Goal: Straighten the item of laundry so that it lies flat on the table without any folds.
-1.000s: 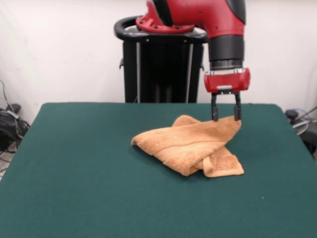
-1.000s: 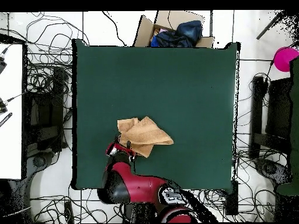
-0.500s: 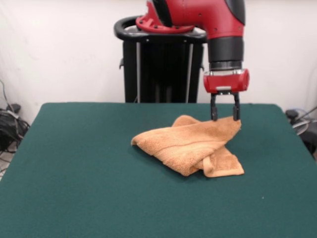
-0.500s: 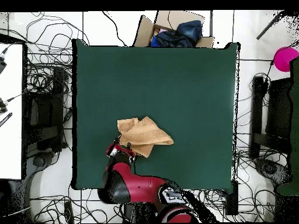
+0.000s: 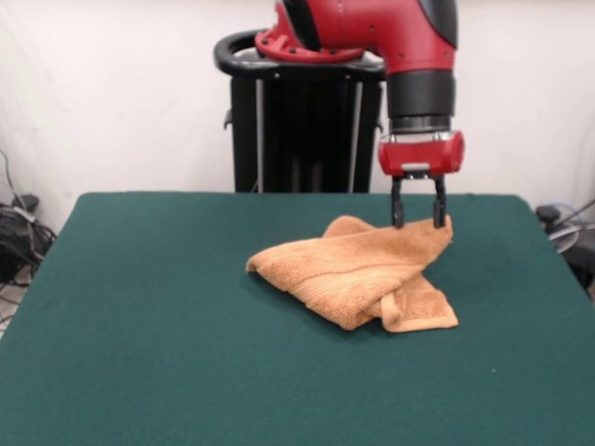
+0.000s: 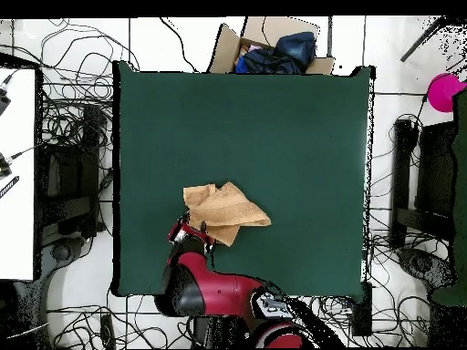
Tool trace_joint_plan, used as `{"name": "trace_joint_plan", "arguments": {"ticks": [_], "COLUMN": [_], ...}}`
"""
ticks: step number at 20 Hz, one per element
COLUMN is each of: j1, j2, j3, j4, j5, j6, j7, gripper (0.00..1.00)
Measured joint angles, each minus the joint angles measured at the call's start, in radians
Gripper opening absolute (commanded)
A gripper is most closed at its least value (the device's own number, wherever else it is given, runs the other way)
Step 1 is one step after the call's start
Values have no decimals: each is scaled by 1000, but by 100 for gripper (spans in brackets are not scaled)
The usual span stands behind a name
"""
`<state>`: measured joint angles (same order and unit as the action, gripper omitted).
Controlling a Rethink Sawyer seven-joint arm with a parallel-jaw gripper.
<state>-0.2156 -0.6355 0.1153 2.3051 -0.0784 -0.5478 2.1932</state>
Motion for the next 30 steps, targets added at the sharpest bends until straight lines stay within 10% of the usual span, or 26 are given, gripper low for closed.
{"name": "trace_joint_plan", "arguments": {"ticks": [21,30], "j1": [60,-40], "j2": [-121,-99], "j3": [-70,0], "j4": [39,41], "j5": [134,127], "j6": [324,293], "j7": [0,1], "gripper": [100,100]}}
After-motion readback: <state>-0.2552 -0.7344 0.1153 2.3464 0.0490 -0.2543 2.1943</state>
